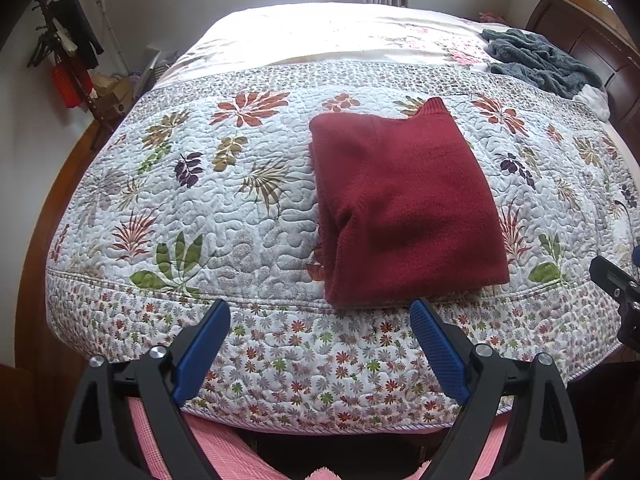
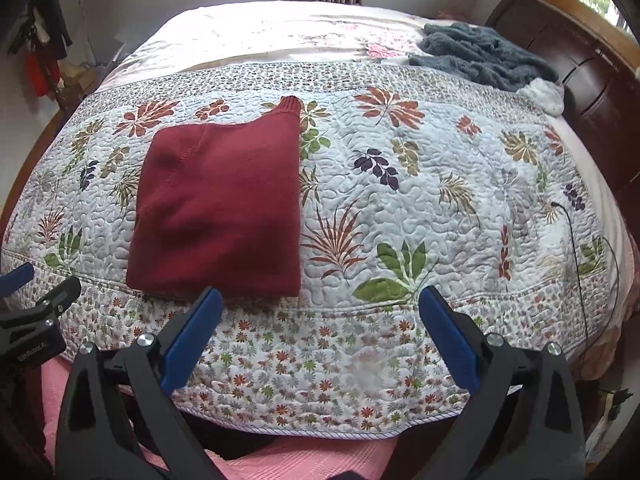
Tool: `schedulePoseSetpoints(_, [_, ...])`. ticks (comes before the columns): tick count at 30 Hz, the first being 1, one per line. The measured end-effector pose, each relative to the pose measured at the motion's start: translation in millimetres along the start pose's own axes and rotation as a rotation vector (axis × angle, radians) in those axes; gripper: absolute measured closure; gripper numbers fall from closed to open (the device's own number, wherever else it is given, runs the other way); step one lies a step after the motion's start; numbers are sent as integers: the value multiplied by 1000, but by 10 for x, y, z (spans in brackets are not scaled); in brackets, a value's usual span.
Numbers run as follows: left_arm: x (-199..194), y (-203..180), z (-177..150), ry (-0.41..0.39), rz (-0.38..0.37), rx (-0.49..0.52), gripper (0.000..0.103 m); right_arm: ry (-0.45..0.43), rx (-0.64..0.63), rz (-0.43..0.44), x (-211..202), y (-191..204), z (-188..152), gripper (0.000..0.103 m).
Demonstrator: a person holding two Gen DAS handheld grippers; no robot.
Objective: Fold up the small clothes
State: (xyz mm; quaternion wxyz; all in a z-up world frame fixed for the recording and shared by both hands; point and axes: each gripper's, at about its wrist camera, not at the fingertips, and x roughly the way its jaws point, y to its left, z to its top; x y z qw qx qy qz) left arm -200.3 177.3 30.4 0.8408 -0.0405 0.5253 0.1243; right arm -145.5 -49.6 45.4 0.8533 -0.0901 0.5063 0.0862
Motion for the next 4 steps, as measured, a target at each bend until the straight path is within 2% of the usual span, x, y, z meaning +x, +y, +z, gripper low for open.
schedulePoseSetpoints(4, [7,2,11,-1,-2,-4,11,9,13,12,21,-25,-2,5])
